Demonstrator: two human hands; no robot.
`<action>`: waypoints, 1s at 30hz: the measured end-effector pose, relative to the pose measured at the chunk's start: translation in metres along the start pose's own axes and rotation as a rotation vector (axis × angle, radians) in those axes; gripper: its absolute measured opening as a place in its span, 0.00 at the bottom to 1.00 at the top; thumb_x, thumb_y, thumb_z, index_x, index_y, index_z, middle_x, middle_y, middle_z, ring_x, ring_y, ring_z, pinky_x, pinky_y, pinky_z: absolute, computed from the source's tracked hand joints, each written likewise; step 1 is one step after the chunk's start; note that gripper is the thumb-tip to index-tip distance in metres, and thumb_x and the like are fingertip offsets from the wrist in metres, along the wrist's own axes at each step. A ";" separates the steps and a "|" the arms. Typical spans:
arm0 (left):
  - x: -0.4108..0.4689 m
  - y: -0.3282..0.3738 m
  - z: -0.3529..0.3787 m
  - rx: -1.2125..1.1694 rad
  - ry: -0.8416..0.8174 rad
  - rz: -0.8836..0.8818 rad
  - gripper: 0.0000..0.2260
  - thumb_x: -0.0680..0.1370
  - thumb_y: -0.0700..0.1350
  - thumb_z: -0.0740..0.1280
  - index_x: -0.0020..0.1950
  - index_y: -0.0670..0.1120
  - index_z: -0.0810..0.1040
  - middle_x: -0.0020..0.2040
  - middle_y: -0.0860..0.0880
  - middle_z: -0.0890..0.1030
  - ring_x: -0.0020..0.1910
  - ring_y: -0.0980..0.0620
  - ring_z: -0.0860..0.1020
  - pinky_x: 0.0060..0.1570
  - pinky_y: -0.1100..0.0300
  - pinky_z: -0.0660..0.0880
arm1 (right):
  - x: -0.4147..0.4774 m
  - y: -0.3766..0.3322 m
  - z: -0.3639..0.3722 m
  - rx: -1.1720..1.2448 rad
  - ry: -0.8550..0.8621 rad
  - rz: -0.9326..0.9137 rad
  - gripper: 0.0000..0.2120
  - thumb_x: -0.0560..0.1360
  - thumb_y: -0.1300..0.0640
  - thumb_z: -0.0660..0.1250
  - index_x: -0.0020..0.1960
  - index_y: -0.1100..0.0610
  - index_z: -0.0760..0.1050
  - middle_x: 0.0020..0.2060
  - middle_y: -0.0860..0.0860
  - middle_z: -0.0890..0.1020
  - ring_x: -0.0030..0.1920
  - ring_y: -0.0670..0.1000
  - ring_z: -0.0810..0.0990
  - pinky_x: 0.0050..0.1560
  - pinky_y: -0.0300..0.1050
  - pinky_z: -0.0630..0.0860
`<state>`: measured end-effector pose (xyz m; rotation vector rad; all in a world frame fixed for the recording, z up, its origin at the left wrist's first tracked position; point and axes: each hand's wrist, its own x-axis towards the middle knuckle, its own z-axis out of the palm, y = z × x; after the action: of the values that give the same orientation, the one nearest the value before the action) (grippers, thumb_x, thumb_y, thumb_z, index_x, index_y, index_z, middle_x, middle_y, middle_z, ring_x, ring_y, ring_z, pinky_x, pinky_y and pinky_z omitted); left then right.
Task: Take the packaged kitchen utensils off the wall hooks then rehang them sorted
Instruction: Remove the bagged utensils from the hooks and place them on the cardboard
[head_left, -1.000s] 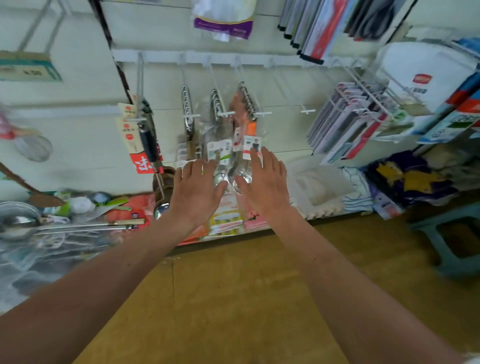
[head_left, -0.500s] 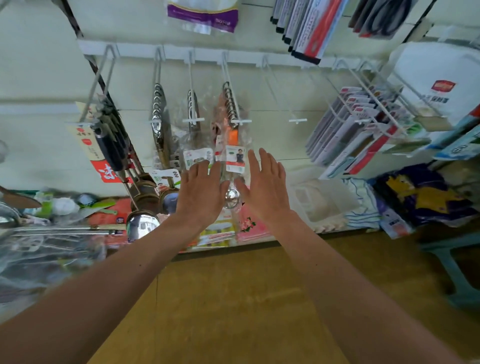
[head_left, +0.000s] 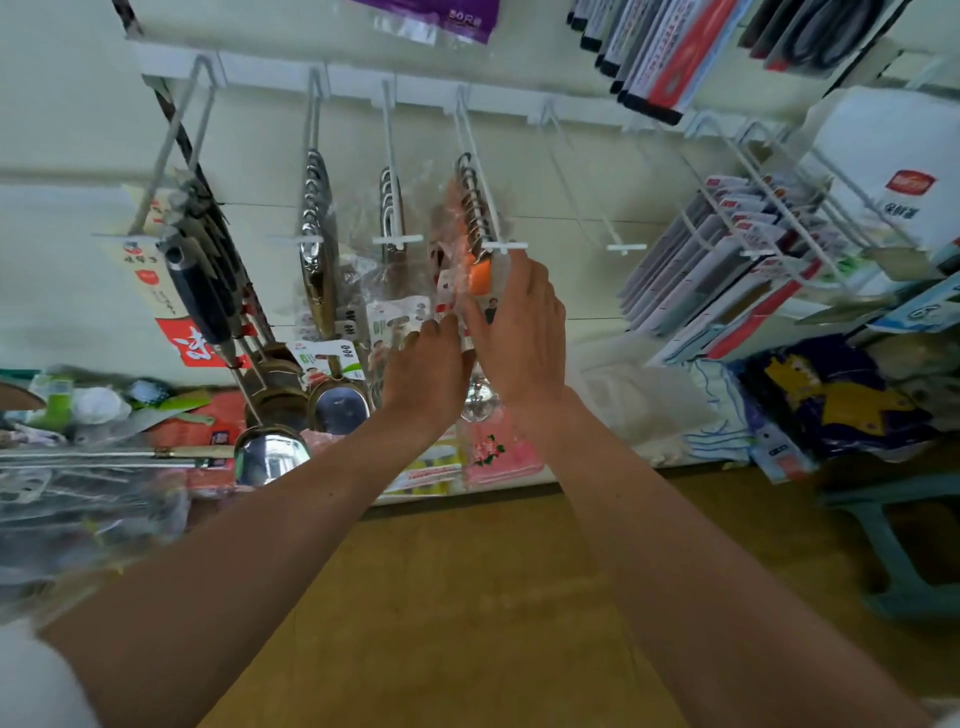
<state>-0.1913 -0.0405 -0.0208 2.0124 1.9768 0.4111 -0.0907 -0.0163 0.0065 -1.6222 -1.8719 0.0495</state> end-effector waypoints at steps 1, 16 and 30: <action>0.002 0.001 0.003 -0.009 0.011 -0.026 0.18 0.83 0.50 0.59 0.70 0.43 0.67 0.61 0.41 0.76 0.59 0.40 0.76 0.51 0.48 0.70 | 0.002 0.000 0.002 -0.001 -0.001 -0.006 0.27 0.77 0.48 0.69 0.69 0.60 0.68 0.59 0.57 0.76 0.58 0.59 0.77 0.56 0.54 0.73; 0.020 -0.008 0.064 -0.583 0.148 -0.099 0.16 0.79 0.50 0.63 0.63 0.43 0.77 0.58 0.44 0.82 0.55 0.42 0.80 0.51 0.48 0.77 | 0.008 0.006 0.021 0.133 0.064 0.014 0.17 0.77 0.52 0.70 0.62 0.58 0.73 0.55 0.54 0.77 0.56 0.56 0.76 0.54 0.49 0.71; 0.024 -0.009 0.068 -0.527 0.233 -0.099 0.08 0.80 0.40 0.60 0.54 0.42 0.78 0.46 0.43 0.83 0.43 0.40 0.80 0.41 0.49 0.76 | 0.004 0.007 0.015 0.209 0.073 0.007 0.15 0.80 0.53 0.67 0.63 0.58 0.73 0.56 0.53 0.79 0.55 0.55 0.77 0.52 0.51 0.74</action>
<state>-0.1717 -0.0164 -0.0865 1.5838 1.8279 1.0569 -0.0920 -0.0059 -0.0063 -1.4680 -1.7441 0.1808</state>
